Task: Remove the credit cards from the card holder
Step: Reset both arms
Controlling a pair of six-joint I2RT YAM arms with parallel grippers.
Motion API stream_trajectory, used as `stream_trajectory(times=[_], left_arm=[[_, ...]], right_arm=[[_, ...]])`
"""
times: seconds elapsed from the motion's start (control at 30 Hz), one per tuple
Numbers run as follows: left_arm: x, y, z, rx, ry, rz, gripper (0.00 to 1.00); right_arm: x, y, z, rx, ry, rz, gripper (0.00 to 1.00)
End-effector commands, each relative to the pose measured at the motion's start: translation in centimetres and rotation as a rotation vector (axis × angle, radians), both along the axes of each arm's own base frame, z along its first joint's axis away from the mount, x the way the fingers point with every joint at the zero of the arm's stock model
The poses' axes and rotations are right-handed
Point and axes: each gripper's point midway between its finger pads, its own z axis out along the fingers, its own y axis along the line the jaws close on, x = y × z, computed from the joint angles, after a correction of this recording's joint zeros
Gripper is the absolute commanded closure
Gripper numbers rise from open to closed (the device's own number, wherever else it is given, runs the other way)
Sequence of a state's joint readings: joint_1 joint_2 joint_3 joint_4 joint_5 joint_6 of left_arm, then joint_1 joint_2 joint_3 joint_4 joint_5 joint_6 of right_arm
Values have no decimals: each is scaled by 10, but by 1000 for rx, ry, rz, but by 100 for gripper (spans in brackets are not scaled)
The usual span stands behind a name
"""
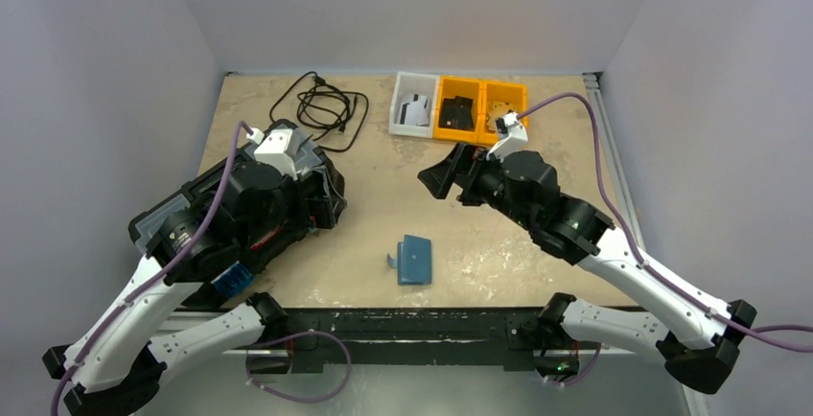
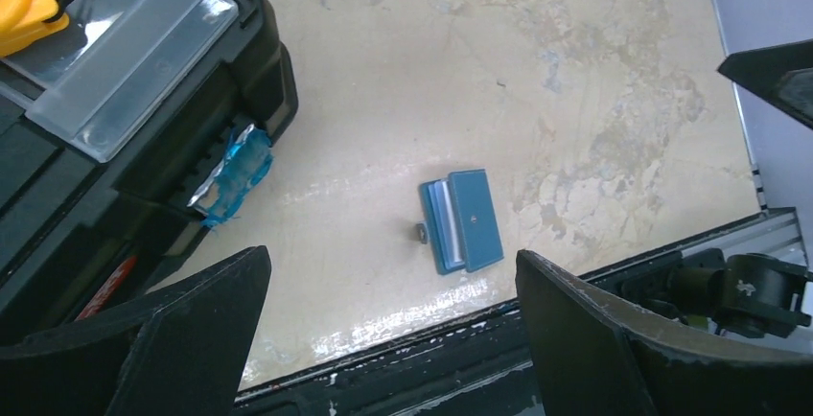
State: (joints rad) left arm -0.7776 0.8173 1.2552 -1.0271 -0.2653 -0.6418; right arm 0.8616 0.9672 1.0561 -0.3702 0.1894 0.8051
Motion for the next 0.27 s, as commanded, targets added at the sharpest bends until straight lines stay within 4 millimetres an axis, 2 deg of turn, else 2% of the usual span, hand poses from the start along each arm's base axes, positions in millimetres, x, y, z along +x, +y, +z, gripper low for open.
stream_trajectory(times=[0.0,0.23], left_arm=[[5,11,2,56,-25,28,0],[6,11,-2,57,-20,31,0]], right_arm=[[4,-17,4,-33,-43,-58,1],[4,-18,-2,-32,-38,-61,1]])
